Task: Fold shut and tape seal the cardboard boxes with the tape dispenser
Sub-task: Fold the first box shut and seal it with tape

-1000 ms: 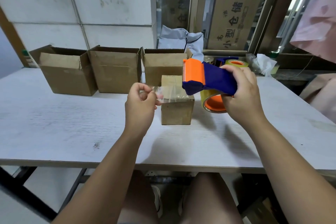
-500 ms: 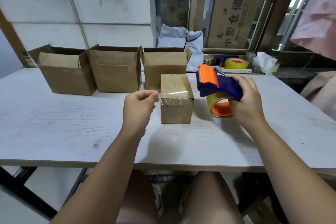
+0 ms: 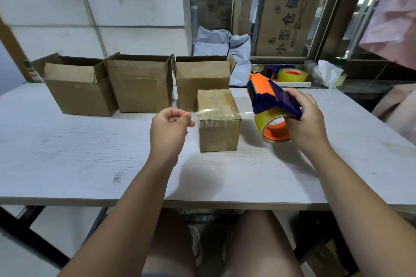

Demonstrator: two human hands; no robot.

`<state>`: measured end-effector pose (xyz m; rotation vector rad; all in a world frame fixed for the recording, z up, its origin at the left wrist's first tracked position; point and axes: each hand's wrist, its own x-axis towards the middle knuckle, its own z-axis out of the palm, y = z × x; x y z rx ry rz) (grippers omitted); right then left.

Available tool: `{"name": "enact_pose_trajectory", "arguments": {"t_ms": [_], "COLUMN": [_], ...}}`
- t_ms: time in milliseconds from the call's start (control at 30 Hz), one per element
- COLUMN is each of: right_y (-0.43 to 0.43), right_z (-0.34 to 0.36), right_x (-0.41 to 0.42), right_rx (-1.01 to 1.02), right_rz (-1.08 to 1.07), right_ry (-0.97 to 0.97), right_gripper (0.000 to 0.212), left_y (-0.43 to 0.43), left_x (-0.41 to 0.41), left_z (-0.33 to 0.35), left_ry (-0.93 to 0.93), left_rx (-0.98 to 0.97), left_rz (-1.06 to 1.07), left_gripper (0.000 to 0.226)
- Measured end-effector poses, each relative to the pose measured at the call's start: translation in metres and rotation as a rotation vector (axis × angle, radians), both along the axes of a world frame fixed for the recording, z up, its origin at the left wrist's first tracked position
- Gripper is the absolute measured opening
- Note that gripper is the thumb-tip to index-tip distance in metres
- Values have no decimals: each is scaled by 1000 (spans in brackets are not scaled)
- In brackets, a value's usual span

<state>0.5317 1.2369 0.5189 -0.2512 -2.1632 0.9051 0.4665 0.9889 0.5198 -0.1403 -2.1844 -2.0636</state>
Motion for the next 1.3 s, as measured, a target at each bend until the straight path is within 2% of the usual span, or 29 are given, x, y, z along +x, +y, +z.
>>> {"name": "enact_pose_trajectory", "arguments": {"t_ms": [500, 700, 867, 933, 1033, 1133, 1200, 1300], "right_y": [2, -3, -7, -10, -10, -9, -8, -8], "right_z": [-27, -29, -28, -29, -31, -35, -36, -36], "right_x": [-4, -7, -9, -10, -10, -10, -9, -9], "right_rx": [36, 14, 26, 29, 0, -50, -75, -112], "right_rz": [53, 88, 129, 141, 132, 119, 117, 126], "right_ry": [-147, -157, -228, -232, -222, -218, -212, -204], "right_gripper": [72, 71, 71, 71, 70, 68, 66, 67], "left_y": [0, 2, 12, 15, 14, 13, 17, 25], "left_x": [-4, -4, 0, 1, 4, 16, 27, 41], "left_z": [-5, -9, -9, -11, -17, -18, -20, -27], "left_ry": [-150, -281, -214, -164, -91, 63, 140, 147], "left_rx": [10, 193, 90, -35, -219, -153, -82, -173], "left_rz": [-103, -153, -88, -47, -14, 14, -23, -122], "left_gripper": [12, 14, 9, 5, 29, 30, 40, 53]}}
